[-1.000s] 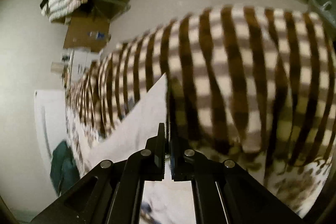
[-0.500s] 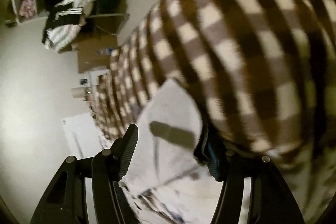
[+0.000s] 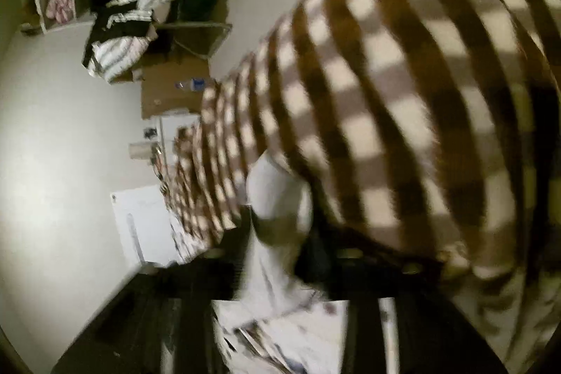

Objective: Fold small clothes

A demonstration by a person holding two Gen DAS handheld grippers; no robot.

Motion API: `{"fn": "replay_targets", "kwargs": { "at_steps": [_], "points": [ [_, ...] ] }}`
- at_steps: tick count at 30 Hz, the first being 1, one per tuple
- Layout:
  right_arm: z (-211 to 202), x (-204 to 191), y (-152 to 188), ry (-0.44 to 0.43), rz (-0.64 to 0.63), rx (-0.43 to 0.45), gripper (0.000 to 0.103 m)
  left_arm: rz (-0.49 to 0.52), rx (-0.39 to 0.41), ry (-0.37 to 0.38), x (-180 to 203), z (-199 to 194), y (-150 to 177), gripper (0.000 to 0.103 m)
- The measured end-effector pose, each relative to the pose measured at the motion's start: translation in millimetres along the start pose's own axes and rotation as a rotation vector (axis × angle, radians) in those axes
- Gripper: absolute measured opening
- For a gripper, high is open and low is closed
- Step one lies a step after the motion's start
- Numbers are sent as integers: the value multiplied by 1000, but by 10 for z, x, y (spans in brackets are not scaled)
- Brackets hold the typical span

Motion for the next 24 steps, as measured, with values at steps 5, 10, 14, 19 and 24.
{"fn": "replay_targets", "kwargs": {
  "at_steps": [5,10,14,19,24],
  "points": [
    [-115,180,258,7,-26,-66,48,-2,5,-2,40,-18,21,103],
    [-93,343,311,-19,26,-29,48,-2,8,-3,-1,-17,6,103],
    [51,290,318,-62,18,-2,51,-1,23,-6,-24,-13,11,103],
    [102,184,253,-100,56,26,49,-2,19,-8,50,-35,3,103],
    [7,260,129,-40,29,65,4,-3,8,0,56,-55,-16,103]
  ]
}}
Point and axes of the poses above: each gripper's, at about its wrist camera, not at the fingertips, and z roughly the way its jaws point, x to its right, y to its underside, the point moved 10 cm from there along z, roughly the way its jaws point, and after that the axes turned 13 degrees about x, right-handed, at the moved point
